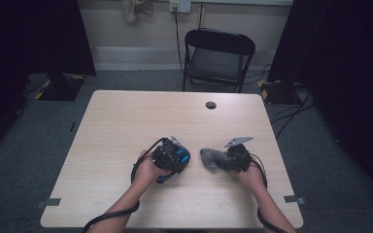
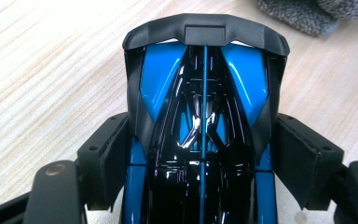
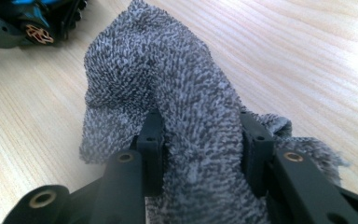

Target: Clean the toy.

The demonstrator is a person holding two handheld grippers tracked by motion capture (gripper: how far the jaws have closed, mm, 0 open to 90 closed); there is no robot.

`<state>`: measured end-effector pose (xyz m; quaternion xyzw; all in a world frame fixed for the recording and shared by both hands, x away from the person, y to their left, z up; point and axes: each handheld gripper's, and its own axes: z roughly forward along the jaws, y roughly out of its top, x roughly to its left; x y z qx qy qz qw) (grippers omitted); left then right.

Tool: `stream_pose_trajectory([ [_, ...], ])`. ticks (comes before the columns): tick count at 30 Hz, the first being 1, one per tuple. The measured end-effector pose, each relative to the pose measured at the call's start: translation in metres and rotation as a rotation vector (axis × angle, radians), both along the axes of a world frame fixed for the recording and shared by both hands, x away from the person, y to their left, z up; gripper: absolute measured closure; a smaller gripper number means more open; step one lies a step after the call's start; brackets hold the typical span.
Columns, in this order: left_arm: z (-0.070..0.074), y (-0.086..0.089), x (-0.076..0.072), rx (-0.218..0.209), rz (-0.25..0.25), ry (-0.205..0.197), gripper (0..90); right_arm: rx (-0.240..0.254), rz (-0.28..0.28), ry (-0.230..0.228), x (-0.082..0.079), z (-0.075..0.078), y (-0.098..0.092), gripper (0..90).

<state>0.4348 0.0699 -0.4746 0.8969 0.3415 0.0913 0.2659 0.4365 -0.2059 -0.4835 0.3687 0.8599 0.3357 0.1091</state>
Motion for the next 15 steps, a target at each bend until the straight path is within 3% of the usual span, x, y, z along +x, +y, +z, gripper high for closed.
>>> stream_pose_trajectory([
  [7,-0.0028,0.0,0.001,0.003,-0.009,0.003,25.1,0.005,-0.002,-0.001,-0.0002,-0.0003,-0.0002,60.4],
  [11,-0.004,-0.0019,0.0008,-0.011,-0.024,-0.048,23.9,0.003,-0.002,-0.001,-0.0002,-0.0003,0.0,60.0],
  [15,0.0011,-0.0058,0.0044,-0.038,-0.015,-0.061,22.2,0.011,-0.007,-0.001,-0.0006,-0.0007,-0.0005,59.8],
])
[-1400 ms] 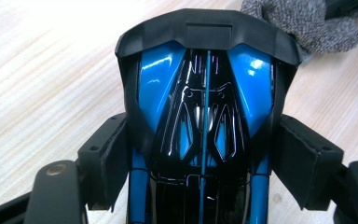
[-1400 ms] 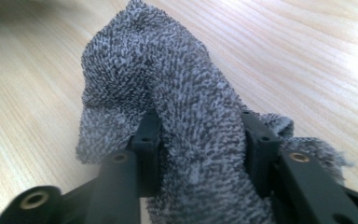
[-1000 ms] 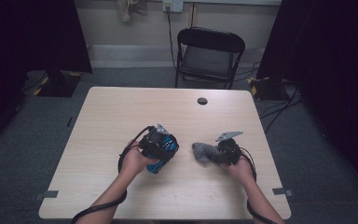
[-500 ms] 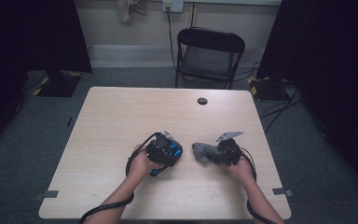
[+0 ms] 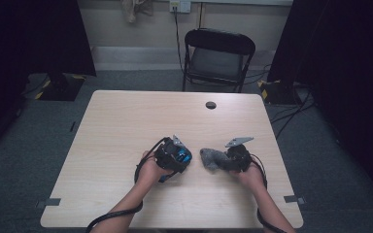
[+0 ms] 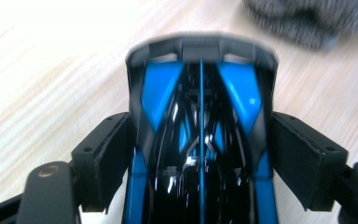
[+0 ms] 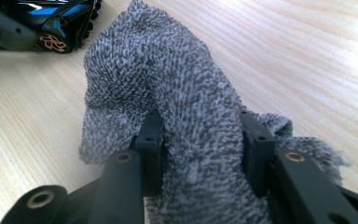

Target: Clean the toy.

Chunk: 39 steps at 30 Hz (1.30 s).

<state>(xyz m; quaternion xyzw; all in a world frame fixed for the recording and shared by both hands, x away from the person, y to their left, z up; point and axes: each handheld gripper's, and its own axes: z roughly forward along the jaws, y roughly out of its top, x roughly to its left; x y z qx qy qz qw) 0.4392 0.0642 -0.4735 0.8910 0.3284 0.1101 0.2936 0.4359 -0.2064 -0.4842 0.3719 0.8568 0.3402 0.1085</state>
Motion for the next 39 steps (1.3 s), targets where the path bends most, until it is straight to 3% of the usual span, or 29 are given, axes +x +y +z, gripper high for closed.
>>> stream_pose_trajectory([
  [4,0.001,-0.004,0.005,0.01,-0.002,0.006,20.1,0.0,0.001,0.003,0.0,0.0,0.0,59.7],
  [9,-0.009,-0.01,0.006,0.02,-0.007,0.031,18.3,0.005,0.001,-0.002,0.0,0.0,-0.001,59.6],
  [11,-0.011,-0.01,0.007,0.007,0.005,0.038,17.5,0.007,0.001,-0.002,0.0,-0.001,-0.001,59.6],
  [15,-0.009,-0.01,0.009,0.006,0.026,0.043,24.2,0.008,-0.001,-0.002,0.0,-0.001,-0.001,59.5],
  [20,-0.007,-0.012,0.009,0.032,0.033,0.058,25.3,0.013,-0.004,-0.001,0.0,-0.001,-0.001,59.6],
  [22,-0.005,-0.01,0.007,0.022,0.022,0.059,25.4,0.01,-0.004,-0.003,0.0,-0.001,-0.001,59.6],
  [28,0.009,0.002,0.004,-0.025,0.031,0.065,25.5,0.016,-0.006,0.002,0.0,-0.001,-0.001,59.8],
  [39,0.036,0.01,-0.002,-0.064,0.013,0.034,25.6,-0.001,-0.008,0.01,0.001,0.001,0.001,60.0],
])
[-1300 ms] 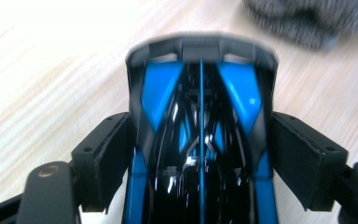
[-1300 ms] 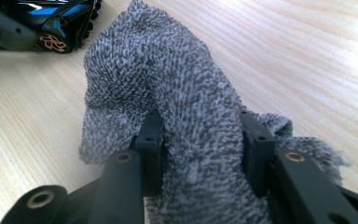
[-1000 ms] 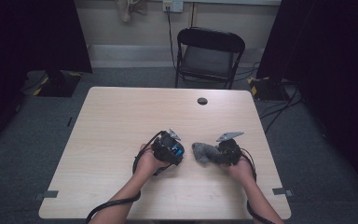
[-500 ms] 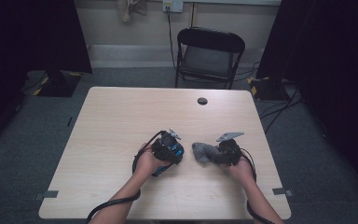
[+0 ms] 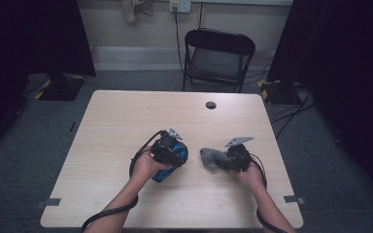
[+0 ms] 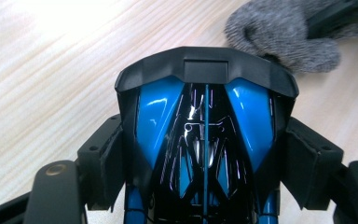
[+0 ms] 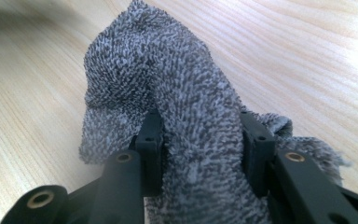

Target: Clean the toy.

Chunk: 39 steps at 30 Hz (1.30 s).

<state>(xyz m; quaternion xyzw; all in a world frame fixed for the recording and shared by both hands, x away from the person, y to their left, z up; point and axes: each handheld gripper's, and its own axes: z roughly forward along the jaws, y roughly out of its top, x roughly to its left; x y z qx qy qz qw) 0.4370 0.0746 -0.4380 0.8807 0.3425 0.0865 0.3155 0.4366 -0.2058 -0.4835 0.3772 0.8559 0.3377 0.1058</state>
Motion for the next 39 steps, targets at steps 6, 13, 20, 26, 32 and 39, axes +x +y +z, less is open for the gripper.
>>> stream_pose_trajectory([
  [6,0.008,-0.002,-0.002,-0.007,-0.027,-0.002,25.5,-0.016,-0.002,0.006,0.001,0.004,0.001,66.4],
  [13,0.015,-0.007,-0.005,-0.026,-0.054,-0.002,25.5,-0.01,0.011,-0.022,0.003,0.025,0.01,69.3],
  [20,0.015,-0.019,-0.01,-0.03,-0.091,0.017,25.5,0.03,0.004,-0.07,0.01,0.055,0.028,69.7],
  [26,0.015,-0.028,-0.012,-0.01,-0.117,0.005,25.5,0.019,0.038,-0.084,0.014,0.063,0.053,69.7],
  [32,0.016,-0.024,-0.009,-0.008,-0.097,0.0,25.5,0.028,0.077,-0.062,0.011,0.057,0.061,70.0],
  [39,0.015,-0.018,-0.006,-0.012,-0.07,-0.002,25.5,0.032,0.112,-0.062,0.005,0.057,0.058,70.1],
])
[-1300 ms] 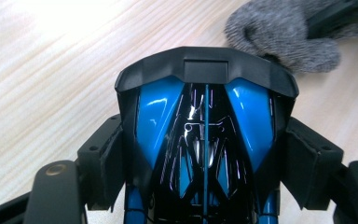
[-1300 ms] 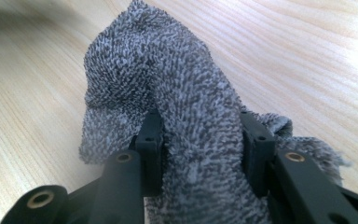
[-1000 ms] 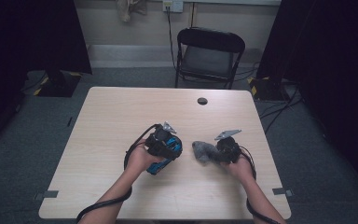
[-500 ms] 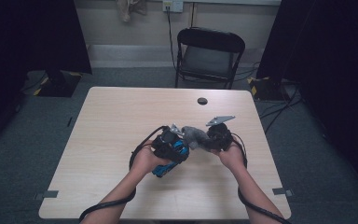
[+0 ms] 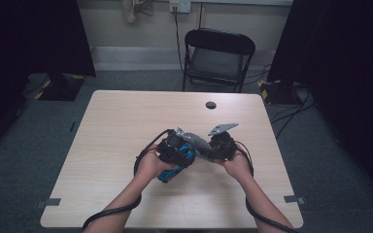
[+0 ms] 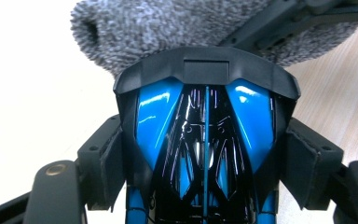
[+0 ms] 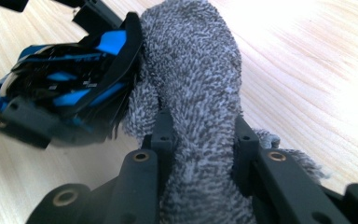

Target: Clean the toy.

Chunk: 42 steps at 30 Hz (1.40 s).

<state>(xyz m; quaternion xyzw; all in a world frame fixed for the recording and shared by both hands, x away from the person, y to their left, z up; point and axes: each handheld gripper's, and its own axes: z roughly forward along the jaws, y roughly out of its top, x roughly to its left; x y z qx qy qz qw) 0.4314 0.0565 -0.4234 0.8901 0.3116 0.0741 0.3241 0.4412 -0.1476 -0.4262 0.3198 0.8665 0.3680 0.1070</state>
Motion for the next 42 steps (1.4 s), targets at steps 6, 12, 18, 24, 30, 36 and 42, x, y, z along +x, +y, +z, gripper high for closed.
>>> stream_pose_trajectory([
  [6,0.002,0.004,0.002,0.014,0.006,0.0,25.5,0.012,0.016,0.002,-0.004,-0.001,-0.005,70.1],
  [12,0.003,0.009,0.006,0.01,0.029,0.003,25.5,0.017,0.026,0.003,-0.01,-0.002,-0.01,70.1],
  [18,0.006,0.014,0.007,0.004,0.036,0.001,25.5,0.011,0.046,-0.013,-0.02,0.002,-0.014,70.0],
  [24,0.01,0.016,0.005,0.0,0.029,-0.004,25.5,0.028,0.011,-0.026,-0.02,0.009,-0.03,70.0],
  [30,0.016,0.006,-0.003,-0.01,-0.011,-0.008,25.5,0.02,-0.085,-0.048,-0.005,0.02,-0.043,70.0],
  [36,0.018,-0.005,-0.006,-0.03,-0.042,0.001,25.5,0.01,-0.094,-0.045,0.007,0.023,-0.027,70.0],
  [42,0.014,-0.011,-0.007,-0.022,-0.054,0.01,25.5,-0.017,-0.039,-0.04,0.008,0.021,-0.001,70.0],
])
